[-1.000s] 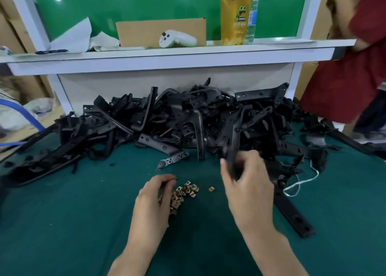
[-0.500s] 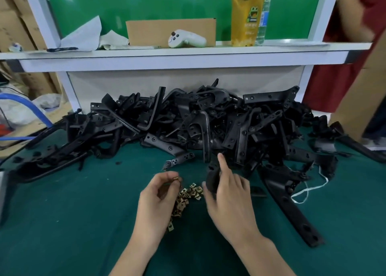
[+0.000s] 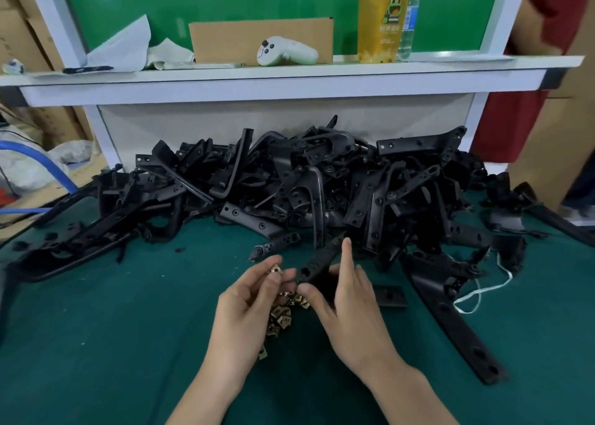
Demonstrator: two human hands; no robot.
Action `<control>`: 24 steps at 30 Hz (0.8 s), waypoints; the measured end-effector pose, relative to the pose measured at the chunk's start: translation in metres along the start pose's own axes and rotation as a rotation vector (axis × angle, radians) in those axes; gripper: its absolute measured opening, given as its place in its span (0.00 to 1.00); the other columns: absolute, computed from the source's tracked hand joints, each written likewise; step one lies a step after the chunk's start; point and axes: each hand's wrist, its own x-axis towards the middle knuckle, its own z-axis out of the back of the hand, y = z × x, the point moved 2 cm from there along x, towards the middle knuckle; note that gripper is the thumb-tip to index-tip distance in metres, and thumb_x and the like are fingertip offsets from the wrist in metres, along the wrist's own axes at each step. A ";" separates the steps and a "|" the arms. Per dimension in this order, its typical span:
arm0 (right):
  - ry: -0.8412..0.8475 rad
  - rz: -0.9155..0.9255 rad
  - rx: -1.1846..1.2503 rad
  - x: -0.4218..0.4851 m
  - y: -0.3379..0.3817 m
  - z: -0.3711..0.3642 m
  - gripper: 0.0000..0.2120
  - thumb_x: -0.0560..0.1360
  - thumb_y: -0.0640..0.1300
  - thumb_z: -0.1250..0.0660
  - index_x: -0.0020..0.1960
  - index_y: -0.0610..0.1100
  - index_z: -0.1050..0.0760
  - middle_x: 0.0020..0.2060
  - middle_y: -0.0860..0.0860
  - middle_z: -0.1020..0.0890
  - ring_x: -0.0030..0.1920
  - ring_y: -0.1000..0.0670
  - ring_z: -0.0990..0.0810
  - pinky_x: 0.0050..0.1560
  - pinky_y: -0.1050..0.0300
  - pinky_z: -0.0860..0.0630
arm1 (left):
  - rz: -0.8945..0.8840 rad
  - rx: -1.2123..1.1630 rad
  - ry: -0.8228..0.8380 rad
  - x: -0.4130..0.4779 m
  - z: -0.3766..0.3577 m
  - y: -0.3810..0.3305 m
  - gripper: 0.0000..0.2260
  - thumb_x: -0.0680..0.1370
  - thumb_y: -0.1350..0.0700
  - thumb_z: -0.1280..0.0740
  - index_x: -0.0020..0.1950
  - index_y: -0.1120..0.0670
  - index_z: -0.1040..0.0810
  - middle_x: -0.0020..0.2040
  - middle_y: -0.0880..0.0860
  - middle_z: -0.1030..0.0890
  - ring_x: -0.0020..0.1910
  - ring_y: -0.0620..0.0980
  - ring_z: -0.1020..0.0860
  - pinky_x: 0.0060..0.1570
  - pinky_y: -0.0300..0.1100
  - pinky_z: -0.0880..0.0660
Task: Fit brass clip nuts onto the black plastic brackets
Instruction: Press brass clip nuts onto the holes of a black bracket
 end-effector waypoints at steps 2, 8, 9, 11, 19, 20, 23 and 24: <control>-0.023 0.017 0.005 0.001 0.000 0.001 0.45 0.73 0.75 0.48 0.73 0.60 0.75 0.65 0.56 0.32 0.72 0.49 0.38 0.75 0.47 0.39 | -0.009 0.008 0.009 -0.001 -0.001 0.000 0.11 0.82 0.56 0.36 0.63 0.48 0.21 0.51 0.48 0.13 0.54 0.45 0.16 0.56 0.31 0.24; -0.044 0.038 -0.017 -0.001 0.001 0.004 0.43 0.74 0.76 0.56 0.80 0.56 0.66 0.69 0.54 0.30 0.69 0.56 0.39 0.73 0.56 0.40 | -0.035 0.055 0.050 -0.002 -0.004 -0.001 0.11 0.83 0.56 0.37 0.63 0.47 0.22 0.51 0.46 0.13 0.53 0.44 0.16 0.53 0.30 0.24; -0.057 0.058 -0.046 -0.002 0.004 0.006 0.41 0.75 0.76 0.59 0.81 0.55 0.62 0.70 0.53 0.30 0.67 0.58 0.39 0.70 0.60 0.42 | -0.033 0.052 0.056 -0.003 -0.005 -0.001 0.11 0.82 0.55 0.37 0.63 0.47 0.22 0.51 0.46 0.13 0.52 0.45 0.15 0.53 0.31 0.24; -0.141 0.099 -0.099 -0.003 0.010 0.012 0.40 0.77 0.73 0.62 0.82 0.51 0.51 0.68 0.53 0.26 0.63 0.60 0.37 0.64 0.64 0.42 | -0.030 0.024 0.061 -0.004 -0.006 -0.001 0.13 0.80 0.51 0.36 0.63 0.49 0.21 0.52 0.47 0.13 0.51 0.47 0.15 0.52 0.31 0.23; -0.590 0.099 0.109 -0.002 0.011 0.037 0.27 0.83 0.64 0.61 0.64 0.54 0.29 0.33 0.58 0.20 0.35 0.58 0.20 0.35 0.54 0.25 | 0.111 -0.216 -0.034 0.001 0.000 0.003 0.20 0.74 0.40 0.32 0.49 0.57 0.16 0.46 0.60 0.14 0.43 0.54 0.15 0.46 0.41 0.19; -0.570 0.074 0.117 -0.002 0.010 0.036 0.27 0.82 0.65 0.62 0.64 0.55 0.29 0.34 0.59 0.20 0.36 0.59 0.21 0.36 0.55 0.26 | 0.124 -0.249 -0.035 0.001 0.000 0.003 0.19 0.74 0.40 0.32 0.47 0.56 0.16 0.45 0.60 0.14 0.43 0.53 0.16 0.44 0.40 0.19; -0.507 0.068 0.091 -0.004 0.011 0.029 0.23 0.82 0.65 0.61 0.64 0.60 0.33 0.35 0.61 0.21 0.40 0.61 0.21 0.39 0.59 0.28 | 0.142 -0.311 -0.037 0.000 0.001 0.003 0.20 0.75 0.41 0.32 0.49 0.59 0.17 0.44 0.61 0.15 0.42 0.53 0.16 0.44 0.38 0.19; -0.497 0.072 0.085 -0.004 0.012 0.028 0.22 0.82 0.65 0.62 0.63 0.61 0.33 0.34 0.61 0.21 0.40 0.63 0.21 0.39 0.61 0.29 | 0.146 -0.316 -0.040 0.000 0.000 0.003 0.21 0.75 0.41 0.32 0.50 0.60 0.18 0.44 0.61 0.15 0.42 0.53 0.16 0.43 0.39 0.19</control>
